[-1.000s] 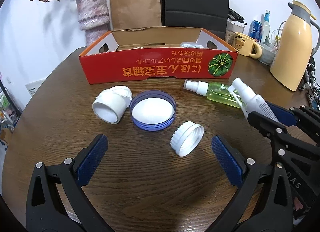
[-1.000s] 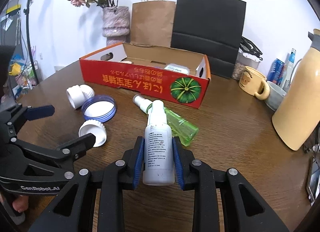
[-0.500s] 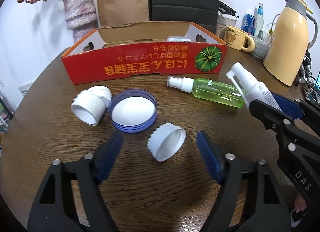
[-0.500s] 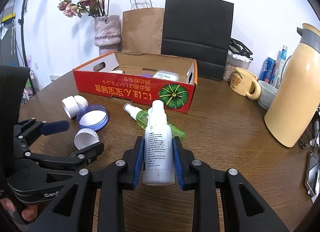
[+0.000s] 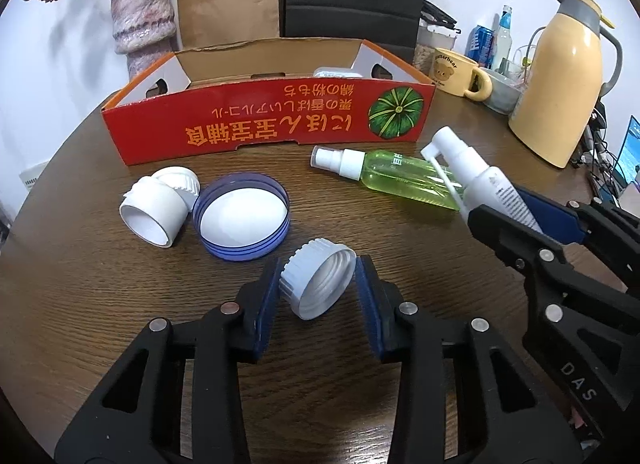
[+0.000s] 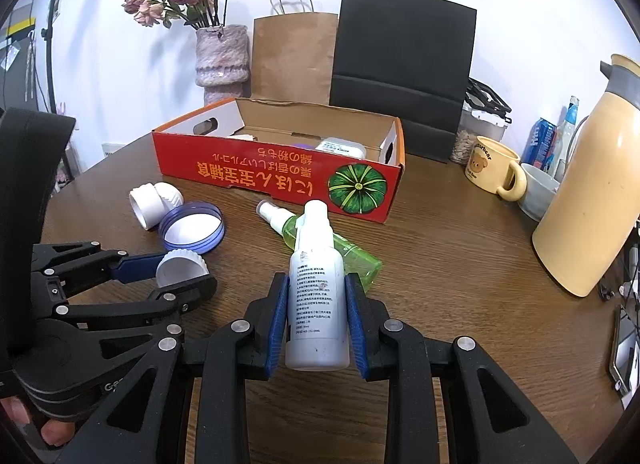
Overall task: Organize rigid objects
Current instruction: 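Grasp the white ribbed round lid with the left tool while the right tool holds the spray bottle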
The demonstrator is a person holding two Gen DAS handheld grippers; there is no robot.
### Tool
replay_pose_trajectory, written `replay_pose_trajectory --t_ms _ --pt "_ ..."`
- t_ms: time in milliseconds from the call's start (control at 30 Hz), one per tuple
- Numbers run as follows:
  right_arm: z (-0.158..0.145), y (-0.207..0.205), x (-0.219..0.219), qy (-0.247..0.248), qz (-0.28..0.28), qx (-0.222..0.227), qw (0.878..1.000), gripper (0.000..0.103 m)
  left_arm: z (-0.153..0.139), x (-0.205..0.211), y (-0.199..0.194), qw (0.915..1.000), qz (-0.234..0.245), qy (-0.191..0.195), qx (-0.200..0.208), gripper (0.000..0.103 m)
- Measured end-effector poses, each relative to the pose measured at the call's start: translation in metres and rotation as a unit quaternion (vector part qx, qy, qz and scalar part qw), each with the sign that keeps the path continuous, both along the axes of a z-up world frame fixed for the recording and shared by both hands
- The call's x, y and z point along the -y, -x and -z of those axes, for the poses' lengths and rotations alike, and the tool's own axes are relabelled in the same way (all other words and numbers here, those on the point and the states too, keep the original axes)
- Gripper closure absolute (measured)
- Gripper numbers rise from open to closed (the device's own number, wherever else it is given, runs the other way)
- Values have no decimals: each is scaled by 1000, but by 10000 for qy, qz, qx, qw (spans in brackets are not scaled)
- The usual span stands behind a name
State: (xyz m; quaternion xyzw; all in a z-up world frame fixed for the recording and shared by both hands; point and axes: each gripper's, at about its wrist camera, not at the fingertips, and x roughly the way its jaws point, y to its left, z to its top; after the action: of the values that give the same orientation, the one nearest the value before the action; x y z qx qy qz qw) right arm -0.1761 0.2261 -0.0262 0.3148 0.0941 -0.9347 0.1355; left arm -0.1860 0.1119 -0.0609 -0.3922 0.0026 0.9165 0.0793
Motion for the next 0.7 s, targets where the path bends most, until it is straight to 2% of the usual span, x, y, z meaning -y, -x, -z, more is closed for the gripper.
replay_pose_trajectory --t_ms 700 --pt "-7 -11 8 223 52 -183 9996 72 -25 20 -11 9986 -309 -83 -431 69"
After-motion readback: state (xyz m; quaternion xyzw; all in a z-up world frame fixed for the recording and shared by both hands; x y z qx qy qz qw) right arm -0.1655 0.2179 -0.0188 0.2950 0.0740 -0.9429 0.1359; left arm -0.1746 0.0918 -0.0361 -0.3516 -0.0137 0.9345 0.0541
